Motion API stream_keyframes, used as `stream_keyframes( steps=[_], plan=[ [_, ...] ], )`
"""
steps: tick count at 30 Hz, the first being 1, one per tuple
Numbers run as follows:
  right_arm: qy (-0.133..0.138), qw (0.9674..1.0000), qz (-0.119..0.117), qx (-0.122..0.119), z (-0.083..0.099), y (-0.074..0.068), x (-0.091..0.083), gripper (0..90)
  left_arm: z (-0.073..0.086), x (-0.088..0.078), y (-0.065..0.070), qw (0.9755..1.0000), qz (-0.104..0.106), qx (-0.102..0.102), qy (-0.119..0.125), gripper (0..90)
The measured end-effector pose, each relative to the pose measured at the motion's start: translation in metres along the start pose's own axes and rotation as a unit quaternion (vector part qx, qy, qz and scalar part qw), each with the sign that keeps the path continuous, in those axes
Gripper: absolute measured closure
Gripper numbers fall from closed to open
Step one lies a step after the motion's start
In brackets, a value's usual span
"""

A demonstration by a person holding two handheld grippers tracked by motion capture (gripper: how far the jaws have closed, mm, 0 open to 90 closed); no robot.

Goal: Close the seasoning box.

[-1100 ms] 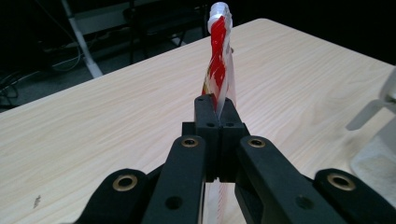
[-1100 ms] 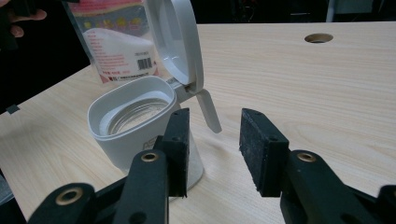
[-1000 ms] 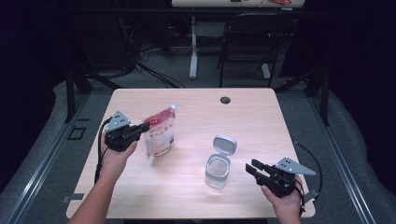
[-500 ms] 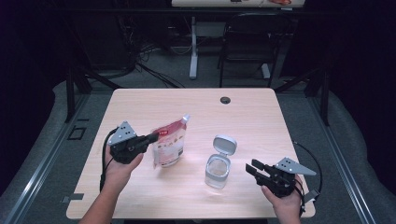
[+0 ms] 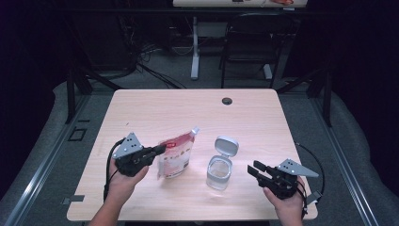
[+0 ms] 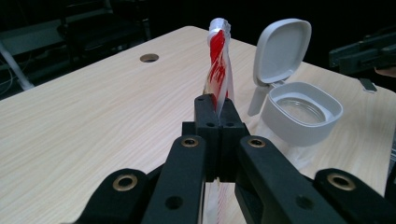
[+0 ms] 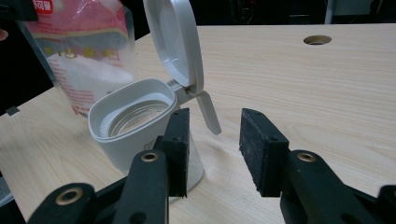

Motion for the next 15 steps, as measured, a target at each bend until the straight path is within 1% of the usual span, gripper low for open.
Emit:
stream_keyframes(
  steps=[1, 3, 5, 8, 10, 12, 13, 15],
  plan=[
    [0.0, 1.0, -0.001, 0.0, 0.0, 0.0, 0.0, 63.5, -0.001, -0.002, 0.004, 1.0, 0.005, 0.0, 0.003, 90.0],
    [0.001, 1.0, 0.0, 0.0, 0.0, 0.0, 0.0, 63.5, -0.001, -0.003, 0.006, 1.0, 0.005, 0.001, 0.006, 90.0],
    [0.003, 1.0, -0.001, 0.001, 0.0, 0.001, 0.0, 63.5, -0.002, -0.004, 0.009, 0.9999, 0.011, 0.002, 0.01, 90.0],
    [0.0, 1.0, -0.001, 0.001, 0.0, 0.0, 0.0, 63.6, -0.003, -0.006, 0.014, 0.9996, 0.022, 0.008, 0.013, 90.0],
    [0.0, 1.0, 0.0, 0.0, 0.0, 0.0, 0.001, 63.5, -0.005, -0.007, 0.018, 0.9994, 0.028, 0.014, 0.013, 90.0],
    [0.001, 1.0, 0.0, 0.001, 0.0, 0.0, 0.001, 63.5, -0.006, -0.006, 0.021, 0.9992, 0.031, 0.013, 0.02, 90.0],
    [0.001, 1.0, 0.0, 0.001, 0.0, 0.0, 0.001, 63.5, -0.006, -0.005, 0.021, 0.999, 0.036, 0.013, 0.023, 90.0],
    [0.002, 1.0, 0.0, 0.002, 0.0, 0.0, 0.001, 63.5, -0.007, -0.005, 0.024, 0.9989, 0.039, 0.016, 0.022, 90.0]
  ],
)
Point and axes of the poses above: each handheld gripper's, and its own axes: x roughly forward along the jaws, z roughly out of its underside, y roughly to its right, the point moved 3 cm from there along x, roughly forward along the jaws, and after that the axes turned 10 degrees about x, right-handed, at the moved point
